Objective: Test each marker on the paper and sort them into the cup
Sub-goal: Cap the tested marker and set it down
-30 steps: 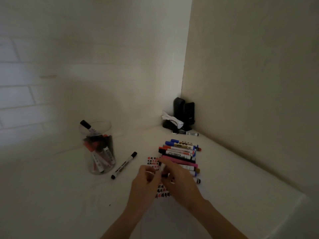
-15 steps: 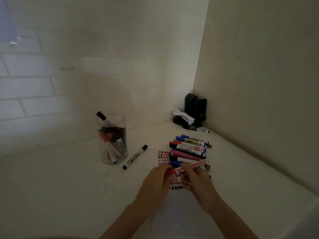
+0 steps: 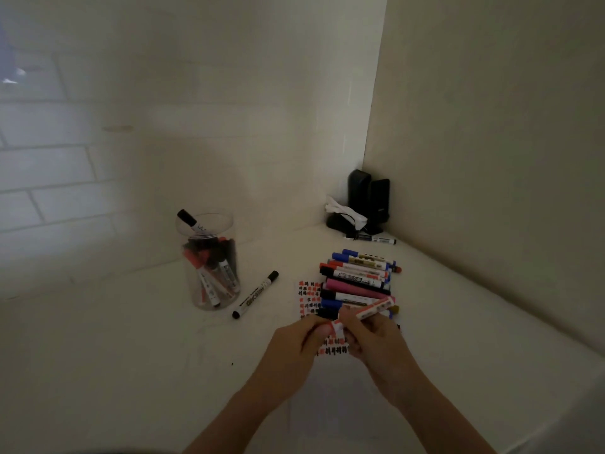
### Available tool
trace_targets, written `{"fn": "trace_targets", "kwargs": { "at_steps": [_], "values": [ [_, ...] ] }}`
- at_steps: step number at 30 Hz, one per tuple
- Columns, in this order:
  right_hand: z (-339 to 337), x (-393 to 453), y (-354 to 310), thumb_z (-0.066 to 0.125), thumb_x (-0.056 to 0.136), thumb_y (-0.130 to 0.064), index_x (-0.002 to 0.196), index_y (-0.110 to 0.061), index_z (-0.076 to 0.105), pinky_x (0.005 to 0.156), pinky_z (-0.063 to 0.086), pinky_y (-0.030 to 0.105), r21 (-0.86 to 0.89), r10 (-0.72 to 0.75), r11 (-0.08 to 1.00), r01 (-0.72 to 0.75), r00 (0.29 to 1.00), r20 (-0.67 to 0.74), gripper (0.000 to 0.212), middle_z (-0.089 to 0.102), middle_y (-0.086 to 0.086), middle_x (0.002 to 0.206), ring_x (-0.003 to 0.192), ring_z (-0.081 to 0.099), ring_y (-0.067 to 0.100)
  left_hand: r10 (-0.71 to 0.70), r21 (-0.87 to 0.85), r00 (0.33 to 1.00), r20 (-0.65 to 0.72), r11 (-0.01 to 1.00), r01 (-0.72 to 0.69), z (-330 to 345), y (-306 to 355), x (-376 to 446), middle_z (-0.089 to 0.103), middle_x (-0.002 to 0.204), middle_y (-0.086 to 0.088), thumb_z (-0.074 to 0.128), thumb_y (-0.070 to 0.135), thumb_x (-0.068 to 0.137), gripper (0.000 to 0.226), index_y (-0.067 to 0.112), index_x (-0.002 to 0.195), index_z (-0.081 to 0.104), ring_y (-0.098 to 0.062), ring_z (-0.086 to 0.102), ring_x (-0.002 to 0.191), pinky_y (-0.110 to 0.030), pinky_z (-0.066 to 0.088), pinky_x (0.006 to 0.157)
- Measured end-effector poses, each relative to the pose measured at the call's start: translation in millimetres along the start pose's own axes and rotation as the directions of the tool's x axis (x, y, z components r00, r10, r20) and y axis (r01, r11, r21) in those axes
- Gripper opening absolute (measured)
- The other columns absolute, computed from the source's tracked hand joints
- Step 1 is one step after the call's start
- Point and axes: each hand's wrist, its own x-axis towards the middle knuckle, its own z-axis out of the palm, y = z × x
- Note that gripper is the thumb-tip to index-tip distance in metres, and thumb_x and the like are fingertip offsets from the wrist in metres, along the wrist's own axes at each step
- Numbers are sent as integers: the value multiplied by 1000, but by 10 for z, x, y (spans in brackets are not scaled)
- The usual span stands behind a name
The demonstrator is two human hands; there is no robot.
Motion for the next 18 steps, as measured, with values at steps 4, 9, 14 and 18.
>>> {"fn": "trace_targets", "kwargs": {
  "at_steps": [4, 9, 14, 18],
  "values": [
    [-131, -121, -76, 65, 87, -31, 101, -9, 71, 63, 48, 27, 236, 142, 954, -184, 972, 187, 27, 69, 8, 84, 74, 59, 16, -381, -585, 924, 38, 741, 330, -182, -52, -72, 66, 75, 5, 59, 26, 91, 19, 14, 92, 74, -9, 57, 73, -18, 48, 73],
    [-47, -192, -133, 62, 91, -20, 105, -15, 67, 76, 55, 33, -180, 150, 979, -94, 932, 331, 16, 74, 8, 88, 76, 68, 18, -465, -843, 880, 100, 430, 323, -282, 6, -50, 68, 90, -2, 59, 33, 85, 25, 14, 89, 74, -18, 60, 92, -32, 41, 91],
    [226, -199, -161, 38, 88, -52, 92, -20, 66, 54, 42, 13, -486, -152, 827, 281, 946, 288, 42, 56, -9, 60, 51, 49, 0, -369, -844, 928, 50, 482, 237, -240, 161, -53, 70, 95, -14, 45, 22, 98, 30, 4, 95, 70, -23, 66, 91, -27, 53, 78],
    [265, -241, -144, 43, 95, -42, 96, -26, 68, 56, 43, 16, -580, -353, 702, 414, 909, 221, 30, 58, -10, 64, 60, 53, 3, -389, -889, 921, -6, 424, 173, -255, 223, -9, 73, 91, -12, 49, 17, 96, 27, 5, 87, 72, -18, 70, 86, -21, 55, 69]
  ]
}}
